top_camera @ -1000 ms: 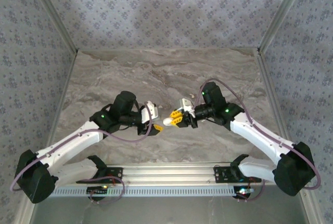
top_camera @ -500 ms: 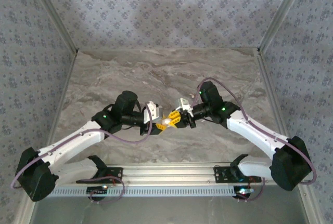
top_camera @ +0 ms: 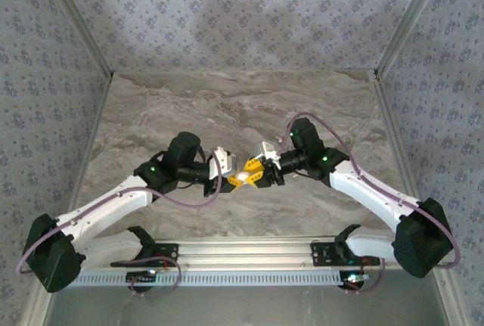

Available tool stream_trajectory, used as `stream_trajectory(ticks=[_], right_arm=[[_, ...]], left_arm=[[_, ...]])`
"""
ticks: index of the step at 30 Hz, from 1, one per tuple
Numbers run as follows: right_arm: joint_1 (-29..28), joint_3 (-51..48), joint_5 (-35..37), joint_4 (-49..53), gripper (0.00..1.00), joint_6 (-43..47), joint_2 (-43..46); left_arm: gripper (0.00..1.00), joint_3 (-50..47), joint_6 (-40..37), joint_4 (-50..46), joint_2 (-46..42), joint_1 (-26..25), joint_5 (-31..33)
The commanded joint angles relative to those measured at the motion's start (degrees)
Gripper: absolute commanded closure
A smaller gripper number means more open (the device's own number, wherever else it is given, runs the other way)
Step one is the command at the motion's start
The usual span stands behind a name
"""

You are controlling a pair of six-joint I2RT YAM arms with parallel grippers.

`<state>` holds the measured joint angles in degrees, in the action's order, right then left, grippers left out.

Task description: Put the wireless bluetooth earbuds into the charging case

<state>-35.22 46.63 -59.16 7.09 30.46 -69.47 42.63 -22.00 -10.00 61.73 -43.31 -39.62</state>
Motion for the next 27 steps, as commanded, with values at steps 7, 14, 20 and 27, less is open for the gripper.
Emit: stream_trajectory(ticks=[7,14,20,27], right_arm=[[1.39,-1.02,6.25,-6.7,0.53,-5.88,2.27],[2.8,-1.02,12.42,-8.26,0.52,-8.94,1.93],[4.58,-1.31,14.44,-10.91,0.51,-15.33,0.83],[6.2,-2.66,11.88,-11.05,0.43,-19.26,4.83]], left_arm=[[0.82,0.43,-0.33,0.73,0.05,-0.52,-1.87],[0.82,0.43,-0.41,0.18,-0.12,-0.59,-1.96],[0.82,-0.4,-0.33,1.18,-0.48,-0.67,-1.83],[0.85,-4.59,1.76,7.33,-0.56,-0.59,2.07]])
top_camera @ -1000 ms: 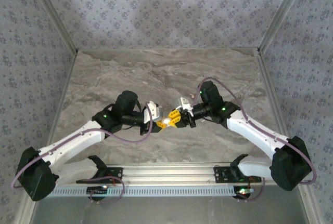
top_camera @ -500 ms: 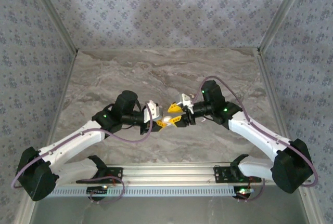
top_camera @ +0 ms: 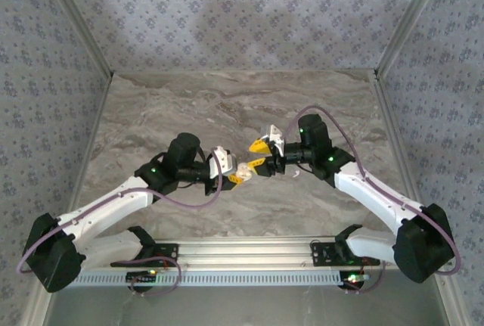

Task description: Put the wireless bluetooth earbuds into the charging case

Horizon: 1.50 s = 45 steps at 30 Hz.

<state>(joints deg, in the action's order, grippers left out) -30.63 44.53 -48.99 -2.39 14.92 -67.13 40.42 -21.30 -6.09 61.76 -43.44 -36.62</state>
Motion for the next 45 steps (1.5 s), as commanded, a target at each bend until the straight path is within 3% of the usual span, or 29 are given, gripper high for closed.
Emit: stream_trajectory(ticks=[1,5,10,13,18,21,23,29,32,38,45], right_arm=[[1.96,-0.59,2.05,-0.85,0.42,-4.57,3.03],[3.41,-1.12,5.45,3.28,0.4,-8.33,5.63],[4.28,0.08,15.85,12.31,0.41,-11.69,6.46],[4.48,3.36,23.46,20.22,0.41,-12.69,3.85],[4.66,10.5,28.41,31.92,0.46,-8.69,-4.69],[4.66,14.42,29.41,38.6,0.47,-3.34,-9.14],[5.45,15.83,31.71,40.2,0.49,-6.43,-10.98],[11.79,20.76,36.92,50.75,0.55,-26.02,-17.91],[14.49,19.82,36.21,54.39,0.56,-33.6,-19.5],[16.52,14.12,34.62,52.08,0.58,-39.69,-21.71],[17.01,12.73,34.47,46.88,0.58,-40.15,-26.59]], left_arm=[[0.85,-3.29,1.84,5.31,-0.41,-0.5,-0.39],[0.85,-8.05,6.01,15.69,0.69,-0.33,1.38],[0.85,-13.78,10.93,29.93,3.53,-0.4,3.04],[0.85,-15.81,12.06,34.79,5.59,-0.16,4.31],[0.86,-20.21,15.76,44.39,8.61,3.97,2.11],[0.86,-20.99,16.04,44.3,8.49,5.02,1.73],[0.86,-21.09,16.1,43.56,8.22,5.58,1.82],[0.86,-21.18,16.28,43.53,8.55,6.23,1.95],[0.86,-21.18,16.28,43.34,9.0,6.19,1.82],[0.86,-21.26,15.8,41.83,8.5,6.18,1.77],[0.86,-20.91,14.09,38.62,7.28,6.32,2.5]])
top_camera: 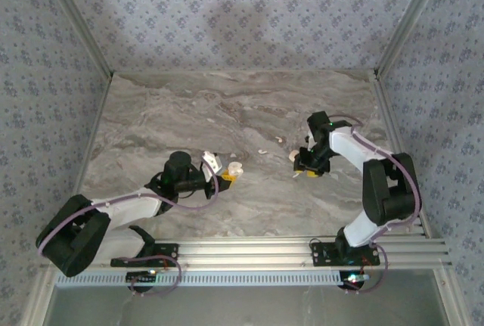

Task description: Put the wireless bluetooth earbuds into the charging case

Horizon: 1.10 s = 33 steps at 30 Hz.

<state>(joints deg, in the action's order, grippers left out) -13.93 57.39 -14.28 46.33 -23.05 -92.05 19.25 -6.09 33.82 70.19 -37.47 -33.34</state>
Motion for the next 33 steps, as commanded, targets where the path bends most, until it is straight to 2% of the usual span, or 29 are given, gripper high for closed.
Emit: stream_trajectory(ticks=[1,11,23,27,33], right_arm=[[0.32,0.04,-0.54,-2.38,0.58,-2.22,-2.41],[0.07,1.5,-1.78,-6.32,0.62,-1.65,-7.5],[-2.43,4.18,-1.65,-9.59,0.65,-0.6,-7.01],[-2.97,4.79,0.37,-7.33,0.65,-0.33,-6.4],[-3.99,6.16,6.2,1.19,0.64,0.17,-5.11]], left_arm=[[0.86,0.27,-1.15,-1.35,-1.24,0.44,-0.76],[0.86,0.35,-1.24,-3.05,-2.75,0.47,-0.45],[0.86,0.09,-1.55,-5.5,-5.15,0.63,0.56],[0.86,0.09,-1.62,-5.94,-5.52,0.64,0.56],[0.86,-0.08,-1.65,-6.39,-6.02,0.57,0.64]])
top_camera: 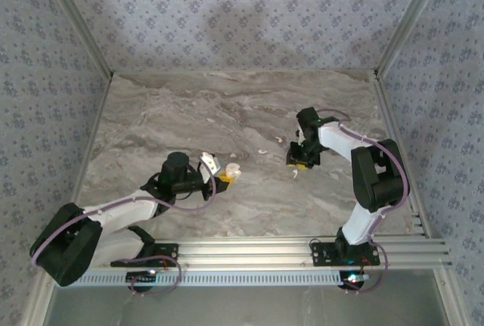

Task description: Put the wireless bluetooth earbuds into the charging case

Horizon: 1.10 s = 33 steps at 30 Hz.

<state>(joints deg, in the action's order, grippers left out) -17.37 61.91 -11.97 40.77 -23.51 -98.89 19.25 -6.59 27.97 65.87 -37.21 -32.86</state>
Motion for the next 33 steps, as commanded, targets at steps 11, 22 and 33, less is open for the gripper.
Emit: stream_trajectory(ticks=[11,22,33], right_arm=[[-1.7,2.62,3.0,5.81,0.67,0.56,-2.03],[-2.59,3.32,2.41,3.67,0.69,0.4,-4.25],[-3.41,4.52,4.01,4.34,0.69,1.01,-4.15]], left_arm=[[0.86,-0.33,-1.13,-1.38,-2.69,0.41,0.23],[0.86,-0.66,-1.45,-2.74,-4.52,0.52,1.05],[0.86,-0.79,-1.34,-2.82,-4.67,0.54,1.0]])
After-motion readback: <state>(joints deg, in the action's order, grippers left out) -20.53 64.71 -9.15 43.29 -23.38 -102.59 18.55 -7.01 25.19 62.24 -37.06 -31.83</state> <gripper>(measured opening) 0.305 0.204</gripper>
